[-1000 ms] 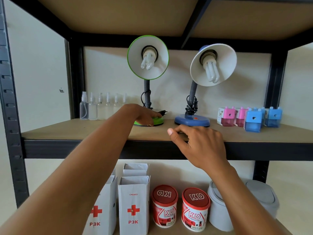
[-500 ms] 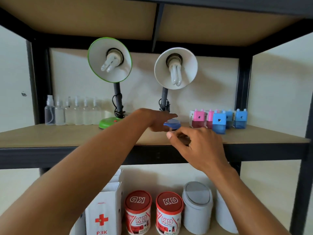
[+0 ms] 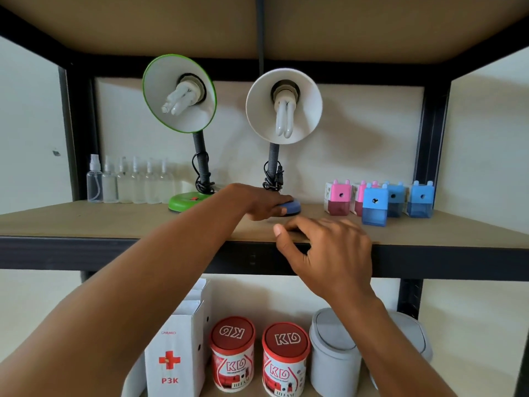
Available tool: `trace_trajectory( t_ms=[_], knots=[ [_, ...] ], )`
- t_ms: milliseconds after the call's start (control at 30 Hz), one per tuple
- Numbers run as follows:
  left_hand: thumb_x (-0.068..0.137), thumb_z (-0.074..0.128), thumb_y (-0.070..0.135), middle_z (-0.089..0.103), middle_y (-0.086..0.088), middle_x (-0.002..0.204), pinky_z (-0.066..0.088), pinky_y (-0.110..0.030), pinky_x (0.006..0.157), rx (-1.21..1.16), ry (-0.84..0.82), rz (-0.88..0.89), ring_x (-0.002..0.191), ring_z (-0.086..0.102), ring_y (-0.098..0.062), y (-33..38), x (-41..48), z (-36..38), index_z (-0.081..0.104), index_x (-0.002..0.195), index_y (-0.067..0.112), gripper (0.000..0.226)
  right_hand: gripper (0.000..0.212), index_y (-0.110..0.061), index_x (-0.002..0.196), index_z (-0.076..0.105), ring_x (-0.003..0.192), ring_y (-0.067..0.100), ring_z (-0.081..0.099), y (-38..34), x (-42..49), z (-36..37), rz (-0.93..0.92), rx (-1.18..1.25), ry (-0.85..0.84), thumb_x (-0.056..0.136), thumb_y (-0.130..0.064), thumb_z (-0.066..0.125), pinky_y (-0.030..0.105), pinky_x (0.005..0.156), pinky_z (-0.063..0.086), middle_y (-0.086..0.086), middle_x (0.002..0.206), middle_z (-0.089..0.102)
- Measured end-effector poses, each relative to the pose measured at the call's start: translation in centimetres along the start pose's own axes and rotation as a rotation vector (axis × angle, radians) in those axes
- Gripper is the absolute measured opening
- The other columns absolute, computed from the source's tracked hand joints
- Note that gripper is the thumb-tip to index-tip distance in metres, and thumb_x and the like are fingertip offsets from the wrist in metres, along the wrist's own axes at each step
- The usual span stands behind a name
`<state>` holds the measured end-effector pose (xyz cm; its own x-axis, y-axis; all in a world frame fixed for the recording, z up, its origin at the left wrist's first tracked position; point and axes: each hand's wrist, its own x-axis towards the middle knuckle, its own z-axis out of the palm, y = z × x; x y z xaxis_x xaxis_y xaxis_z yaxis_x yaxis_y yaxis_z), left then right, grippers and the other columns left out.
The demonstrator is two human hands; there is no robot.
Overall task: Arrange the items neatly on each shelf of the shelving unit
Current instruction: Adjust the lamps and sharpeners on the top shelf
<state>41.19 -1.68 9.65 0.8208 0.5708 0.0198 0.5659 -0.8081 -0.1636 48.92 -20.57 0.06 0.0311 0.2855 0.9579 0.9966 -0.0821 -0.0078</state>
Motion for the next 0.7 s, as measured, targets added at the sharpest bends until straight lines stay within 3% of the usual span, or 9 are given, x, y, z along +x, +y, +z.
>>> trace_trajectory(
  t_ms=[267, 500, 700],
  knots=[
    [0.107, 0.027, 0.05, 0.024, -0.005, 0.165, 0.028, -0.049, 0.117, 0.008, -0.045, -0.121, 0.147, 0.033, -0.03, -2.2, -0.4, 0.1, 0.005, 0.16, 0.039, 0.059, 0.049, -0.029, 0.08, 0.073, 0.061, 0.017, 0.064, 0.0, -0.1, 0.0, -0.005, -0.003, 0.009, 0.098, -0.063, 0.043, 0.029, 0.068, 0.036, -0.009, 0.063, 0.066],
    [0.108, 0.027, 0.047, 0.016, -0.002, 0.168, 0.02, -0.047, 0.122, 0.0, -0.054, -0.102, 0.152, 0.022, -0.027, -2.4, -0.9, -0.3, 0.003, 0.161, 0.037, 0.059, 0.05, -0.03, 0.082, 0.073, 0.061, 0.016, 0.063, 0.0, 0.0, -0.2, -0.005, -0.002, -0.006, 0.098, -0.064, 0.04, 0.027, 0.069, 0.031, -0.009, 0.063, 0.066],
    [0.106, 0.028, 0.053, 0.013, 0.0, 0.169, 0.017, -0.049, 0.123, 0.009, -0.07, -0.095, 0.154, 0.017, -0.024, -3.1, -0.4, -0.3, 0.002, 0.16, 0.039, 0.061, 0.05, -0.03, 0.083, 0.072, 0.063, 0.017, 0.064, 0.0, 0.0, -0.3, 0.003, 0.026, -0.034, 0.098, -0.064, 0.039, 0.03, 0.069, 0.036, -0.008, 0.064, 0.067]
  ],
)
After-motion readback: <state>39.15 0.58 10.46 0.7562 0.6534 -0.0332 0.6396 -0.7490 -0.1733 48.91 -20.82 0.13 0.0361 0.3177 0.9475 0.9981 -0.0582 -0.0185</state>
